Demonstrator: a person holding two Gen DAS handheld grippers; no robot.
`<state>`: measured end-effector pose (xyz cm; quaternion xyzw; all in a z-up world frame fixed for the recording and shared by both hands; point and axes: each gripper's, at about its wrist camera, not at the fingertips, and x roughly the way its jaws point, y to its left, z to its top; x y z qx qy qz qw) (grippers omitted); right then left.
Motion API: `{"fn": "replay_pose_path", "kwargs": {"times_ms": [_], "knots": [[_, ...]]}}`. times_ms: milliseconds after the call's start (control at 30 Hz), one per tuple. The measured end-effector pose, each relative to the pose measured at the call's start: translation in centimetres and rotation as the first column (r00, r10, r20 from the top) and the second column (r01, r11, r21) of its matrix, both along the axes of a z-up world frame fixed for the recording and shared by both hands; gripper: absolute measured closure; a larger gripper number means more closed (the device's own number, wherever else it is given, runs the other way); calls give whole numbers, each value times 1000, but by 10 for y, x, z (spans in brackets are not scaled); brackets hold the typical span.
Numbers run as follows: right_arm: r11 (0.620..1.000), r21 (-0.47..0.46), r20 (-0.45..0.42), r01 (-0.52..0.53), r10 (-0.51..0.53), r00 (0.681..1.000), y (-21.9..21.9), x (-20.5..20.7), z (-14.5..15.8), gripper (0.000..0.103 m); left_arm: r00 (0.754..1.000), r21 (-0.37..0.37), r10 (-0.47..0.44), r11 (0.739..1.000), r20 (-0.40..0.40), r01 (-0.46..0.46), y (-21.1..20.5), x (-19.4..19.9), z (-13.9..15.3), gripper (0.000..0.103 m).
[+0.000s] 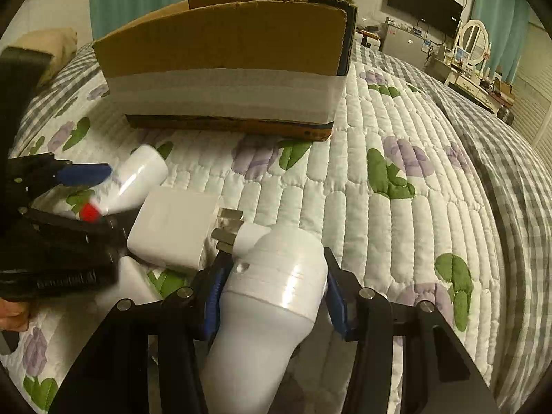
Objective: Organize rigid objects
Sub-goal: 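Grasp the white red-capped bottle with the left tool while the right tool grasps the white device, then carry the bottle and white device into the cardboard box with both tools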
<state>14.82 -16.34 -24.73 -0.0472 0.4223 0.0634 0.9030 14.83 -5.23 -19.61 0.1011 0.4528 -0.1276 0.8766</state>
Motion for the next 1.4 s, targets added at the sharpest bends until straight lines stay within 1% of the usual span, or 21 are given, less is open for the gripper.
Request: {"fn": "replay_pose_path", "kwargs": {"times_ms": [33,100,200,233,267,367,400,633,700,867,1033,1100,1133,1233,1333,1400], "knots": [[1000,6,0,2,-2,1000,0,-1,0,53,1000,0,-1,1000,15,1,2,-3,2,66],[1000,27,-3,3,-3,1000,-2,-5,-1,49,1000,-12,-13,1000,20,13,5,-9,3,66],[999,31,-9,21,-20,1000,-2,-12,0,48,1000,-13,-7,1000,29,8,11,-17,5,66],[999,35,-9,31,-30,1000,-2,-14,1,55,999,-13,-5,1000,32,5,12,-19,6,66],[998,42,-13,43,-42,999,-3,-16,1,58,999,-13,-1,1000,40,2,13,-25,8,67],[991,110,-28,72,-70,997,-8,-27,5,59,998,-10,1,1000,56,0,19,-34,12,67],[990,115,-27,77,-75,997,-11,-27,5,59,998,-8,1,1000,60,-1,21,-38,14,67],[988,113,24,106,-110,994,-9,-56,23,59,995,-33,24,999,93,-21,32,-62,34,67],[987,116,40,109,-114,993,-8,-61,31,59,994,-42,27,999,110,-23,39,-59,43,67],[987,118,106,105,-118,987,-1,-78,58,59,986,-72,40,997,163,-28,48,-77,70,67],[988,121,186,99,-120,975,7,-101,90,59,972,-114,63,993,227,-38,58,-95,104,67],[988,122,220,97,-122,968,11,-108,102,59,969,-114,56,993,241,-29,58,-102,115,67],[988,122,220,97,-122,968,11,-108,102,59,967,-115,54,993,250,-26,58,-105,120,67],[990,112,302,89,-119,946,17,-126,133,59,955,-134,54,991,293,-15,60,-118,139,67],[991,106,352,83,-115,929,19,-135,154,59,940,-159,53,987,338,1,62,-126,161,67],[991,110,383,78,-114,917,19,-140,169,59,924,-157,49,988,379,12,61,-131,175,67]]}}
